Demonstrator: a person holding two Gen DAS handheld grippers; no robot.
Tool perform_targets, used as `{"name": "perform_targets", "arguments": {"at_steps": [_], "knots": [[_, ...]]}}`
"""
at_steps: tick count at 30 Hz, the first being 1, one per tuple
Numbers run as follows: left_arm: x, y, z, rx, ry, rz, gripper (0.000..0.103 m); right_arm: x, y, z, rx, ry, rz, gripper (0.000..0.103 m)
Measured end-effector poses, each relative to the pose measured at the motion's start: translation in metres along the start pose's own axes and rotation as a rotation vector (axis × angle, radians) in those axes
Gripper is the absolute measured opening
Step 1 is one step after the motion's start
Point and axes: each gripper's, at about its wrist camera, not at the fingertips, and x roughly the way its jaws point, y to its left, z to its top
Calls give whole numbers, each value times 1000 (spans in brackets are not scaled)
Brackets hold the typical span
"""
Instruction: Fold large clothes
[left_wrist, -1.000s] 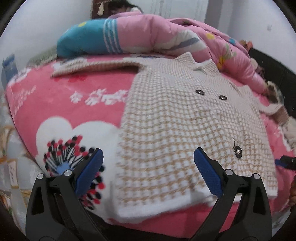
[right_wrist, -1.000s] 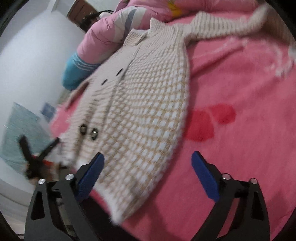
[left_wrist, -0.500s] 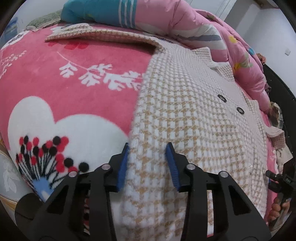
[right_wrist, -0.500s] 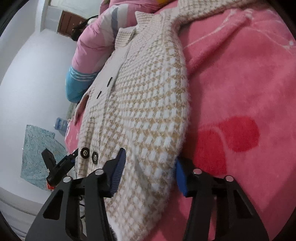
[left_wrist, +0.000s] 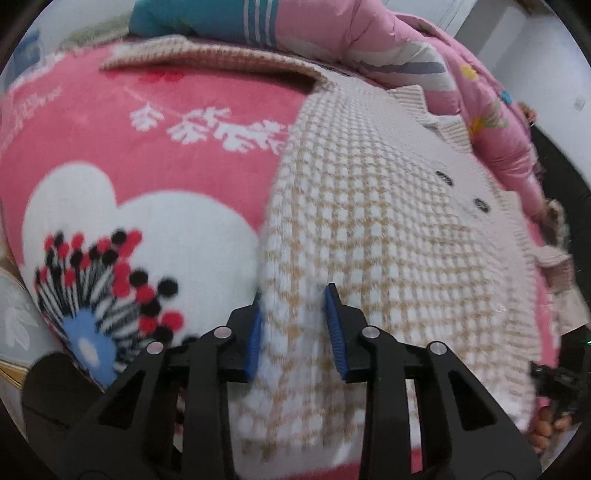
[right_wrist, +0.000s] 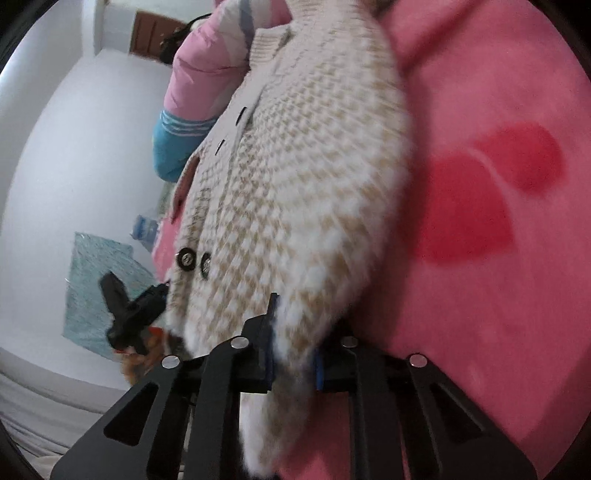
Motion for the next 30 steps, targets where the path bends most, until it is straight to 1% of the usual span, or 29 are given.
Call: {"name": "perform_targets", "arguments": {"at_steps": [1,3,4,6,8,11,13,18,21,24,26,27,30], "knots": [[-2,-5,0,22,-6,37,21,0,3,1,-6,0,-13,13],[-13,-15,0,65,-24,87,9,-15,16,0,-43,-30,-22,10],[-28,-25,-1,106,-57,127,8,-32,30,-2,-91,-74,-15,9],[-54,-36,-1,158,-113,147,7,-59,50,-2,-149,-142,3,8],[-74,-43,-2,185,-144,161,7,-83,67,-2,-202,-198,1,7],[-99,-49,-5,192,-169,146,7,-108,85,-3,-261,-246,6,7],[-116,-52,-15,204,-184,141,7,-118,91,-8,-286,-261,4,7],[-156,-51,-49,209,-198,123,7,-147,86,-32,-295,-263,9,7],[-175,-49,-72,209,-191,106,7,-169,81,-57,-285,-252,12,7],[-192,-46,-98,212,-178,97,7,-180,70,-80,-256,-240,15,7],[-191,-40,-112,198,-147,86,7,-181,57,-91,-223,-227,11,7],[-184,-36,-119,188,-122,81,7,-178,50,-94,-206,-218,9,7],[-153,-28,-131,163,-46,84,9,-160,27,-97,-145,-154,-48,9]]}}
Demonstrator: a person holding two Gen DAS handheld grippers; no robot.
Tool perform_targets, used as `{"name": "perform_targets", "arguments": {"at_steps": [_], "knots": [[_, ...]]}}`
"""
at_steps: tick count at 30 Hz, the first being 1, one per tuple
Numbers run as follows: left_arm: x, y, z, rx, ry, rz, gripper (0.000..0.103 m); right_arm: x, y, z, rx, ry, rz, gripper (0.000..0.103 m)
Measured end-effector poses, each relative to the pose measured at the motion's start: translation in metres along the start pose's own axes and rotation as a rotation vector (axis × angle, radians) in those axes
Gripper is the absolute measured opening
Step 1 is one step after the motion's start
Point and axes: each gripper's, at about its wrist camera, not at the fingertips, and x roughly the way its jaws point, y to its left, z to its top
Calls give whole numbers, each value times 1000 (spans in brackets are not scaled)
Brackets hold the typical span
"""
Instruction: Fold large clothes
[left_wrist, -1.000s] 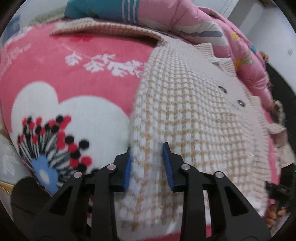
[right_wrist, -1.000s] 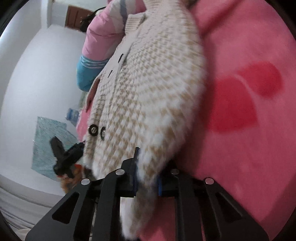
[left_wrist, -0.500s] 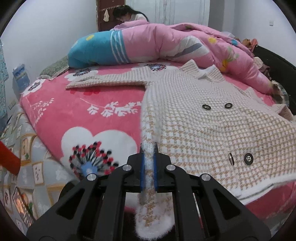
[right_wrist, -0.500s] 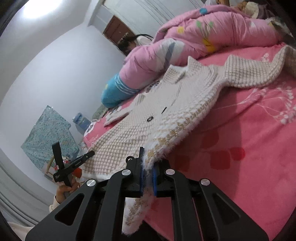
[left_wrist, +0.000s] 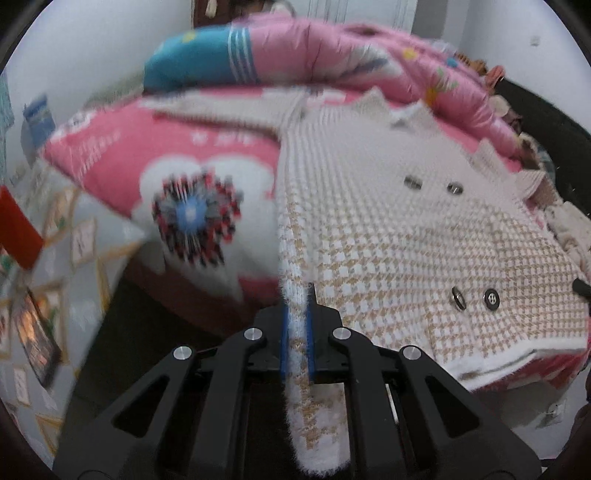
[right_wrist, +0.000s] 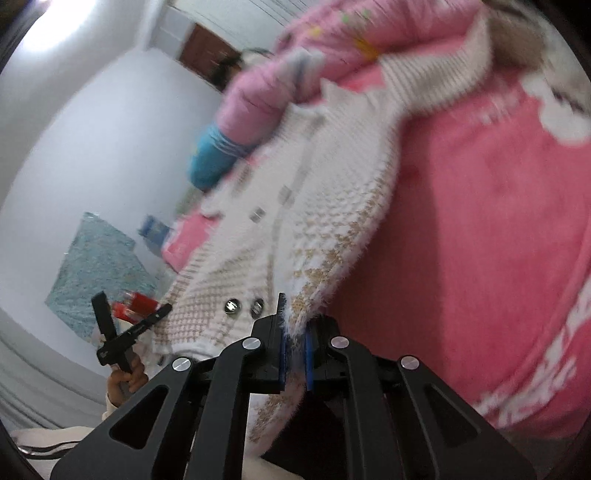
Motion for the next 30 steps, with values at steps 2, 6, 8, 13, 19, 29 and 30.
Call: {"name": "perform_targets", "arguments": {"at_steps": [2,6,8,13,19,29,30], "knots": [[19,4,-7,-15,37,8,12,14,-16,-2,30,78,-92,19],[20,12,-10,-38,27,26,35,1,-22,2,23,93,-298,56],[13,19,-6,-54,-5,35,45,-14,-14,12,-14,49,-364,65],[4,29,10,-100,-70,47,71,-18,32,37,-169,-33,-521,81],[8,31,42,-103,-120,58,82,45,111,71,-449,-76,-557,96],[35,68,126,-172,-213,131,84,189,220,113,-706,-85,-490,96],[41,75,138,-194,-219,139,84,207,226,120,-721,-78,-473,96]]}}
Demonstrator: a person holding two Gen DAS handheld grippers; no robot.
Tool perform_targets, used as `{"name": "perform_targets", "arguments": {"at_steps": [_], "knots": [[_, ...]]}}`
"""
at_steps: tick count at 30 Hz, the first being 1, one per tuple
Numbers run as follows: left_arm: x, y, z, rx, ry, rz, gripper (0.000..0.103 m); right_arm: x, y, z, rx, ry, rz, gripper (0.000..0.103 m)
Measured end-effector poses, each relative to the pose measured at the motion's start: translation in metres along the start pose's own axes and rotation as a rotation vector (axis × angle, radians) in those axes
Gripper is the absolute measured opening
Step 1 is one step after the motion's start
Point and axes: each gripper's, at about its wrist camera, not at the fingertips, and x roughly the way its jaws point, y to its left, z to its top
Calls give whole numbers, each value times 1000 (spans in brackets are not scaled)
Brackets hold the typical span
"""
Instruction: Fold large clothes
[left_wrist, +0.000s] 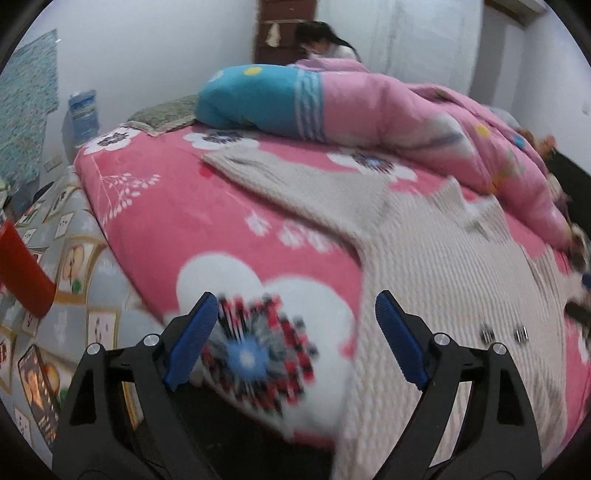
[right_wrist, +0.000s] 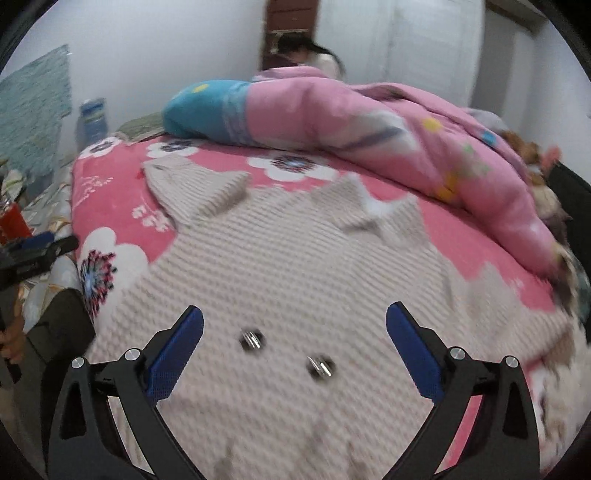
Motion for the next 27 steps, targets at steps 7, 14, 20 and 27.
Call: {"name": "perform_targets", "arguments": {"at_steps": [7,14,20,27], "knots": [[89,22,74,-72,24,96,84,79,33,49,-20,-19,64,96],[186,56,139,-163,73,115,84,154,55,69,-10,31,122,96],[265,83,163,-233,163,112,70,200,56,52,9,120,135,96],[307,81,165,-204,170,136,38,218,48,39,54,158,139,96]]}}
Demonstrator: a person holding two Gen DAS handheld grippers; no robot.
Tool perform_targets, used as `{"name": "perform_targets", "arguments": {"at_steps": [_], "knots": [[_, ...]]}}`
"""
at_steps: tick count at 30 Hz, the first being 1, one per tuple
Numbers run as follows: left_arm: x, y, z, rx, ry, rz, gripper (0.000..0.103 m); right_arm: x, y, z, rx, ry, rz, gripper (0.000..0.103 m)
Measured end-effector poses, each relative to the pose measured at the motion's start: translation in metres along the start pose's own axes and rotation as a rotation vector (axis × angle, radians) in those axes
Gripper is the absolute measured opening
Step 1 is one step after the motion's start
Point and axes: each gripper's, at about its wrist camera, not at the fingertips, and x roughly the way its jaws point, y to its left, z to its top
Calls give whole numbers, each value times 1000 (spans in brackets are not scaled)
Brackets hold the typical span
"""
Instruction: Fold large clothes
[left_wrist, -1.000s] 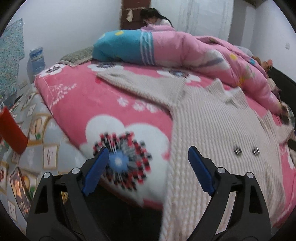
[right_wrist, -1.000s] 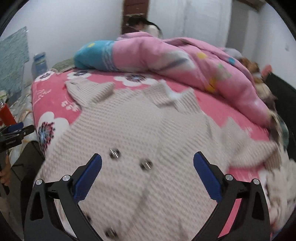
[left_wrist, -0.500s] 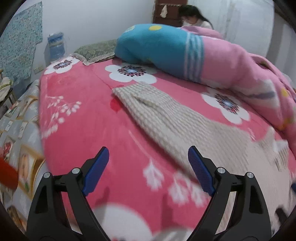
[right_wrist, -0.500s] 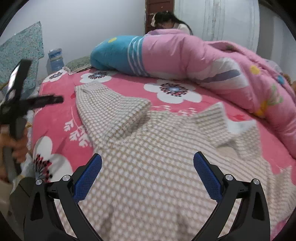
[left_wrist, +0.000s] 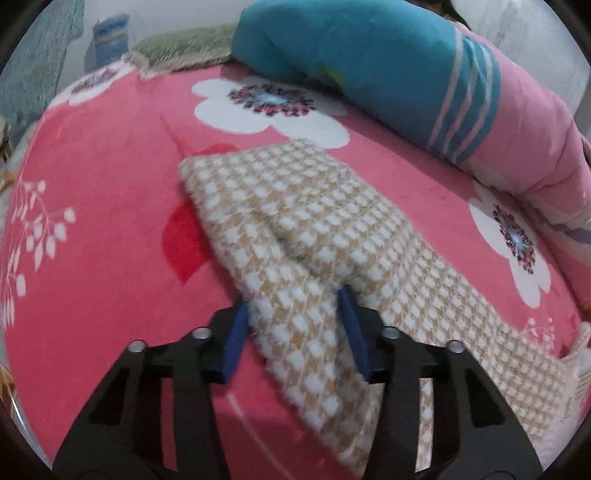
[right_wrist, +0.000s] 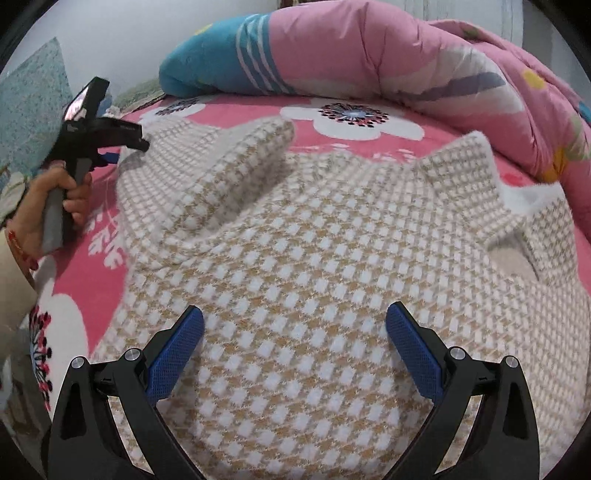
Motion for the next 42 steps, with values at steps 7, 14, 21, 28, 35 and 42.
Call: {"name": "perform_targets", "arguments": {"at_steps": [7,14,21,28,35,42], "knots": [[-33,-37,4,149,-140,103,9,-6,-5,3,12,-20,3,96],[-142,-111,-26,399,-364,103,8,-61,-15,8,36,-109,31,96],[-225,-191,-125,709,-406,12,9,-134,-47,-23,72,-195,33,96],[-209,-204,-223,711,-181,-109,13,-149,-84,-83,125,-106,-20,96],[-174,-180,-268,647,-99,-132,23,-112,-101,-119,187,59,-8,96],[-185,-170,-269,634,-96,-172,84,-91,-106,-131,183,99,-19,97]]}}
